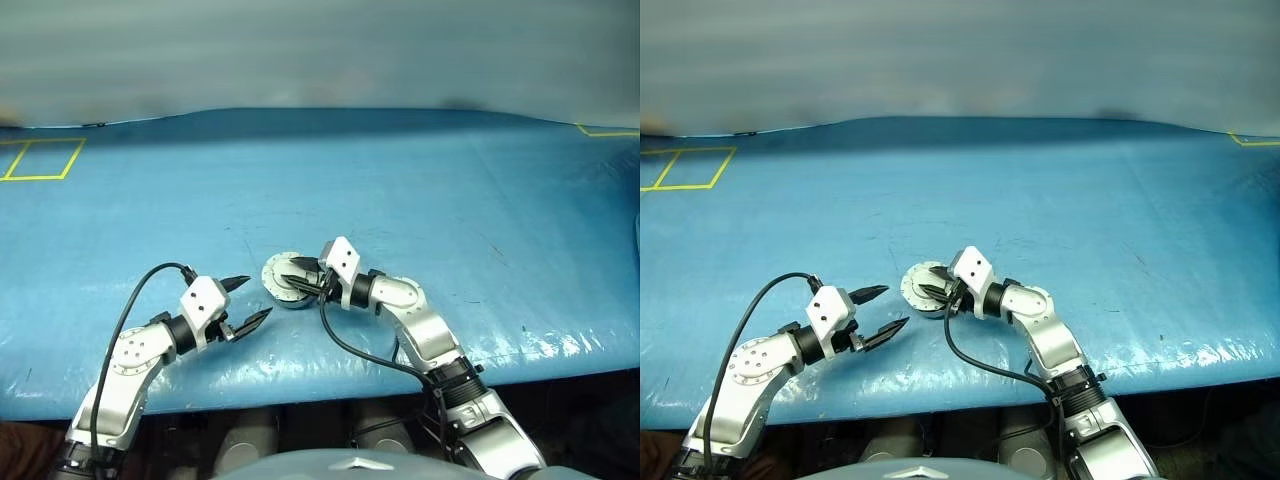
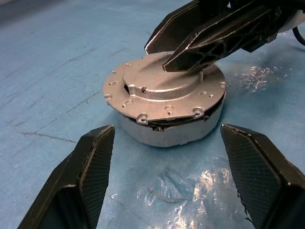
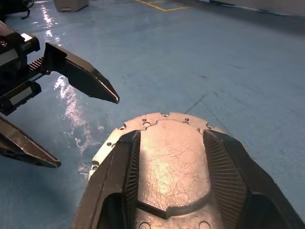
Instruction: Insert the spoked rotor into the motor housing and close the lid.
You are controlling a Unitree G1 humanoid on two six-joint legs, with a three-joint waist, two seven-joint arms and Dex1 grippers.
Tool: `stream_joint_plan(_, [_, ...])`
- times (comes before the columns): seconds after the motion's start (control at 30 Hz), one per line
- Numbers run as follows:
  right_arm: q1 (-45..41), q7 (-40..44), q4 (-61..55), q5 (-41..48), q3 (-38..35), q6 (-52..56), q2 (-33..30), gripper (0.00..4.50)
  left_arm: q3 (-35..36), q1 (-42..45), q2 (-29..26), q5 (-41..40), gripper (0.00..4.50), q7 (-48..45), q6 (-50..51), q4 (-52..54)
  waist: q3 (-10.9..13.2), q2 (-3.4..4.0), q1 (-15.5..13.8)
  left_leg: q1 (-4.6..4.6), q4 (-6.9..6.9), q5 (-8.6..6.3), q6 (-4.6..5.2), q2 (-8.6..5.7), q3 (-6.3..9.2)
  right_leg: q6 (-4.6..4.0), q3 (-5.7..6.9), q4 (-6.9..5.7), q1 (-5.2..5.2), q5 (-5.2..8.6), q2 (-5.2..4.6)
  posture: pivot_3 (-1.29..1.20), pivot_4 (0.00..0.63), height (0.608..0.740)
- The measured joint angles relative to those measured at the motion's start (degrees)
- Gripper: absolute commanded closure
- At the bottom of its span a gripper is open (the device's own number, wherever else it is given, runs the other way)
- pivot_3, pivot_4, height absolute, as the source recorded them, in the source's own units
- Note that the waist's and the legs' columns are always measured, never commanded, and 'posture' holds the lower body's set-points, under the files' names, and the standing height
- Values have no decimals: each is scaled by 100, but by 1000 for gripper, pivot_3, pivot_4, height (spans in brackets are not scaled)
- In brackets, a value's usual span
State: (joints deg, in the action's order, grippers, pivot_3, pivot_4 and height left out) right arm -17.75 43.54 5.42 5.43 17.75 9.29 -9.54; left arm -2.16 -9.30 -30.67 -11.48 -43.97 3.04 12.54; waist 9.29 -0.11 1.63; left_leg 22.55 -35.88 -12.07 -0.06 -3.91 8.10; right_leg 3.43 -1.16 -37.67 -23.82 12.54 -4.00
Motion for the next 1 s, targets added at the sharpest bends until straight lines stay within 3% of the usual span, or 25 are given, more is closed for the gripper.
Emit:
stream_joint_plan(0.1, [-3, -57, 0, -51, 34, -1, 13, 662, 6, -57, -1, 8, 716, -15, -178, -120, 0, 0, -3, 0, 0, 0, 0, 0, 0, 0, 0, 0, 0, 1, 0, 0, 150, 740])
stream_joint_plan(1.0, [3, -290, 99, -300, 298, 10, 75, 662, 45, -75, 27, 8, 716, -113, -968, -589, 0, 0, 3, 0, 0, 0, 0, 0, 1, 0, 2, 0, 1, 1, 1, 0, 150, 740])
